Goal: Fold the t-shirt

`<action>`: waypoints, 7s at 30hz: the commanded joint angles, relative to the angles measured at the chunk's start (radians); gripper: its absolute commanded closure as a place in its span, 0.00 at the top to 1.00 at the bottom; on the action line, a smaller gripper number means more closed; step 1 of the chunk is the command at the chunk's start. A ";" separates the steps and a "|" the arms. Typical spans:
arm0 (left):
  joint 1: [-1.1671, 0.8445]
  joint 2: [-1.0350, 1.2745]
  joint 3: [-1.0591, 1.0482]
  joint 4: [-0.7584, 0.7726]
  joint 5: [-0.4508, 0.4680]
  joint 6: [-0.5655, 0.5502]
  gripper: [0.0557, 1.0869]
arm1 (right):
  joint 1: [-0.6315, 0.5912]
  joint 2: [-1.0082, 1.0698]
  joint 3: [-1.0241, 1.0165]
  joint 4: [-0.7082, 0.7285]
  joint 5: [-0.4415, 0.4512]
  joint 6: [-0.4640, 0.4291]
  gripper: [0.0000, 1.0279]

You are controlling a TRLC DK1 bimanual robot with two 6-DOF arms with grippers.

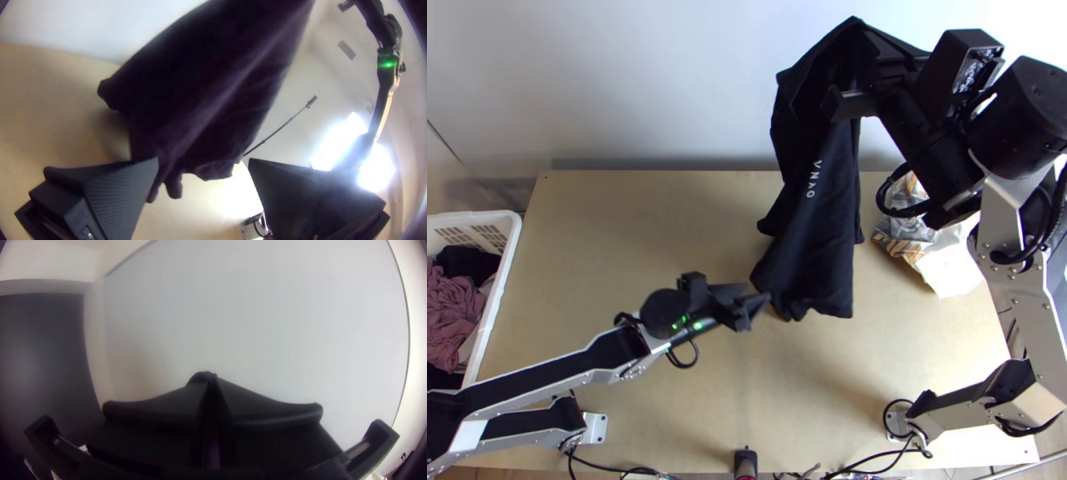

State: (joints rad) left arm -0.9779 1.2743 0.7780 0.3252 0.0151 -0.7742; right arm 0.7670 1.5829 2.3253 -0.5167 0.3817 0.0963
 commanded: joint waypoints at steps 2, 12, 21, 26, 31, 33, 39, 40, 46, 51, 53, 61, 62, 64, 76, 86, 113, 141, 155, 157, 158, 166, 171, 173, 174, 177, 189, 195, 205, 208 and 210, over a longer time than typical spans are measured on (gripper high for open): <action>-0.090 0.020 -0.002 0.028 0.014 0.000 0.95 | -0.031 0.011 0.000 -0.003 0.003 0.006 0.02; -0.068 0.172 0.047 0.086 -0.018 0.049 0.95 | -0.032 0.020 0.013 0.000 0.005 0.013 0.02; -0.079 0.408 0.167 0.147 -0.165 0.131 0.95 | -0.021 0.020 0.016 -0.005 0.005 0.023 0.02; -0.047 0.522 0.271 0.144 -0.234 0.174 0.95 | -0.015 0.019 0.016 -0.009 0.005 0.025 0.02; -0.004 0.513 0.277 0.133 -0.274 0.220 0.95 | -0.015 0.008 0.016 -0.017 0.005 0.025 0.02; -0.002 0.517 0.277 0.115 -0.285 0.224 0.77 | -0.015 0.006 0.017 -0.016 0.005 0.028 0.02; -0.001 0.473 0.291 0.046 -0.202 0.260 0.04 | -0.015 0.008 0.017 -0.017 0.005 0.031 0.02; 0.010 0.430 0.296 -0.014 -0.149 0.259 0.04 | -0.017 0.006 0.016 -0.020 0.005 0.031 0.02; 0.180 0.109 0.227 -0.155 0.020 0.253 0.04 | -0.032 -0.018 0.003 -0.023 0.006 0.031 0.02; 0.505 -0.090 0.305 -0.390 0.233 0.204 0.04 | -0.035 -0.024 0.003 -0.023 0.006 0.031 0.02; 0.651 -0.118 0.368 -0.445 0.310 0.197 0.04 | -0.037 -0.024 0.005 -0.017 0.006 0.033 0.02; 1.075 0.160 0.644 -0.511 0.401 0.056 0.04 | -0.034 -0.001 0.008 -0.003 0.005 0.051 0.02; 1.113 0.227 0.678 -0.534 0.395 0.009 0.04 | -0.034 0.000 0.006 -0.003 0.005 0.052 0.02; 1.156 0.298 0.704 -0.565 0.391 -0.027 0.04 | -0.031 0.002 0.006 -0.005 0.005 0.052 0.02; 1.007 -0.064 0.392 -0.528 0.390 0.121 0.94 | -0.017 -0.003 -0.003 -0.019 0.005 0.054 0.02; 0.731 -0.237 0.399 -0.571 0.393 0.200 0.93 | -0.008 0.000 -0.004 -0.017 0.006 0.048 0.02; 0.016 0.000 0.159 -0.152 -0.098 0.259 0.93 | 0.066 0.114 0.023 0.144 0.111 -0.072 0.02; -0.123 0.775 0.616 0.002 -0.619 0.406 0.04 | 0.069 0.043 0.016 0.101 0.134 -0.093 0.02; 0.105 0.330 0.431 -0.189 -0.342 0.368 0.03 | 0.074 0.025 0.000 0.090 0.141 -0.087 0.02; 0.145 0.221 0.406 -0.258 -0.267 0.349 0.03 | 0.068 0.017 -0.004 0.089 0.141 -0.087 0.02; 0.166 0.174 0.403 -0.304 -0.225 0.339 0.03 | 0.064 0.015 -0.006 0.089 0.141 -0.087 0.02; 0.555 -0.026 0.262 -0.344 0.069 0.305 0.03 | 0.066 0.026 -0.007 0.092 0.140 -0.087 0.02; 0.829 0.022 0.195 -0.281 0.258 0.337 0.03 | 0.068 0.045 -0.006 0.092 0.140 -0.089 0.02; 0.906 0.069 0.188 -0.247 0.293 0.343 0.03 | 0.071 0.051 -0.006 0.092 0.140 -0.090 0.02; 0.940 0.088 0.190 -0.250 0.333 0.345 0.03 | 0.072 0.055 -0.006 0.092 0.140 -0.090 0.02; 0.990 0.129 0.193 -0.284 0.391 0.346 0.14 | 0.077 0.063 -0.007 0.092 0.140 -0.090 0.02; 0.864 0.108 0.184 -0.410 0.465 0.289 0.81 | 0.120 0.083 -0.009 0.092 0.140 -0.104 0.02; 0.791 0.129 0.185 -0.419 0.474 0.293 0.81 | 0.126 0.086 -0.009 0.092 0.140 -0.106 0.02; 0.854 0.186 0.182 -0.426 0.499 0.305 0.84 | 0.023 0.157 -0.122 -0.054 0.045 0.054 0.02; 0.901 0.172 0.184 -0.425 0.499 0.323 0.84 | -0.029 0.187 -0.121 -0.054 0.016 0.054 0.02; 0.936 0.168 0.191 -0.428 0.499 0.346 0.84 | -0.066 0.218 -0.092 -0.042 0.011 0.051 0.02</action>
State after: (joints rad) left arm -0.1181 1.4502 0.9627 -0.0975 0.5106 -0.4618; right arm 0.7979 1.7325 2.2303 -0.5411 0.4370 0.1173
